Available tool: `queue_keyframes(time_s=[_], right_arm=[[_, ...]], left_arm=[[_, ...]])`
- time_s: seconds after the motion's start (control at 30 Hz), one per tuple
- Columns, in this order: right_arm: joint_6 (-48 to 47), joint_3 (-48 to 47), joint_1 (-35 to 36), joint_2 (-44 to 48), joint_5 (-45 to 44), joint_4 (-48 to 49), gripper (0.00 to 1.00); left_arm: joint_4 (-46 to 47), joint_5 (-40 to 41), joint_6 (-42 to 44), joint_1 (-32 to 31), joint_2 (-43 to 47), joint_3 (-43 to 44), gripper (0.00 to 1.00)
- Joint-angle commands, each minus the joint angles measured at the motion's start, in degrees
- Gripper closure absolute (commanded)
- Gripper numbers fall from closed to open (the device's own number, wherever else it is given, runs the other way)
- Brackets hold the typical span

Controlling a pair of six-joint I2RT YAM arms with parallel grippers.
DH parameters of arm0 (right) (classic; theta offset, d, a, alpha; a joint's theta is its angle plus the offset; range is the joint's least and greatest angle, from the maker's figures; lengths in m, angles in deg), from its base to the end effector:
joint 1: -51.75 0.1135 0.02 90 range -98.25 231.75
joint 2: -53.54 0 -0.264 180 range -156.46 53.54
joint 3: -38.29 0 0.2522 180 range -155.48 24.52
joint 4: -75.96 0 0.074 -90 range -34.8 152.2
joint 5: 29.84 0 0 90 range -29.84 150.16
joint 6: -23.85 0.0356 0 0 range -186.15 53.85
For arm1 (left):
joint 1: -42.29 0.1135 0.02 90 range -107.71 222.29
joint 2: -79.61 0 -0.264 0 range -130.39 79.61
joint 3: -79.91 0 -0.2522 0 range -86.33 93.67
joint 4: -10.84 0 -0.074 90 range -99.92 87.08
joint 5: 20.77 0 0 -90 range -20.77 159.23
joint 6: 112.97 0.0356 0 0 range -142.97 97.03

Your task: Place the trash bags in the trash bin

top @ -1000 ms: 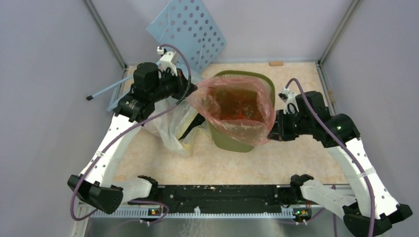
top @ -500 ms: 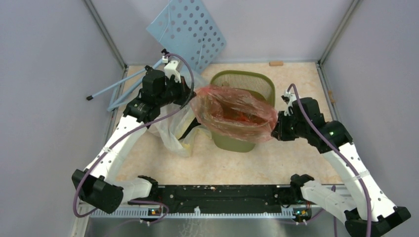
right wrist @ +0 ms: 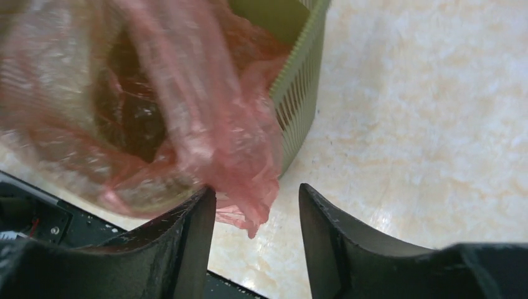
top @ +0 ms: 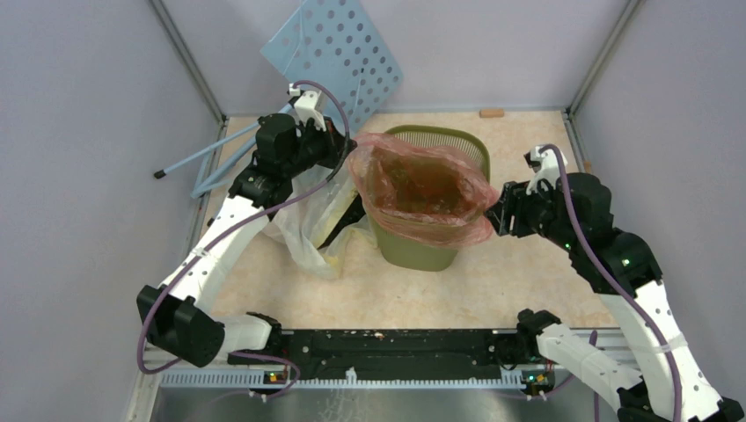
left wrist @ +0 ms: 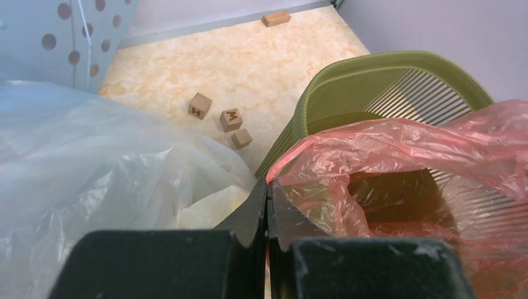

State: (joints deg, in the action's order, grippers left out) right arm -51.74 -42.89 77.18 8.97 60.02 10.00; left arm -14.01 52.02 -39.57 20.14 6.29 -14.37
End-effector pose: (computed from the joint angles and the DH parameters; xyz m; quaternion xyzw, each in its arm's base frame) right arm 0.1174 0.0557 0.3955 -0.0823 0.8592 0.1710 0.4751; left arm 0.2702 -0.1214 0.3973 0.1309 0.7654 -0.3155 0.5454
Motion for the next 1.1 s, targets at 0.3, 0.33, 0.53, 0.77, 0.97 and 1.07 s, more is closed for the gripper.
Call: queue_keyframes(time_s=[0.3, 0.33, 0.53, 0.77, 0.97, 1.07], right_arm=[[-14.07, -12.58, -0.03, -4.29, 5.04, 5.24, 0.42], [-15.82, -13.18, -0.03, -5.36, 5.05, 5.27, 0.42], [-18.56, -16.27, -0.05, -11.1, 7.01, 5.22, 0.39], [-15.78, -16.71, -0.03, -14.93, 0.92, 9.89, 0.78], [-11.01, -16.5, -0.03, -17.54, -9.07, 15.36, 1.0], [-10.34, -17.28, -0.36, -20.09, -12.03, 15.12, 1.0]], left_arm=[[6.04, -3.28, -1.17, 0.32, -2.35, 2.05, 1.0], [5.96, -3.28, -0.97, 0.29, -2.4, 2.12, 1.0], [5.82, -2.54, -0.19, 0.27, -2.53, 2.51, 1.0], [5.82, -2.84, -0.2, 0.29, -4.58, 3.8, 1.0], [6.44, -2.67, -0.39, 0.28, -7.36, 5.44, 1.0], [7.39, -3.08, -1.23, 0.32, -9.29, 6.05, 1.0]])
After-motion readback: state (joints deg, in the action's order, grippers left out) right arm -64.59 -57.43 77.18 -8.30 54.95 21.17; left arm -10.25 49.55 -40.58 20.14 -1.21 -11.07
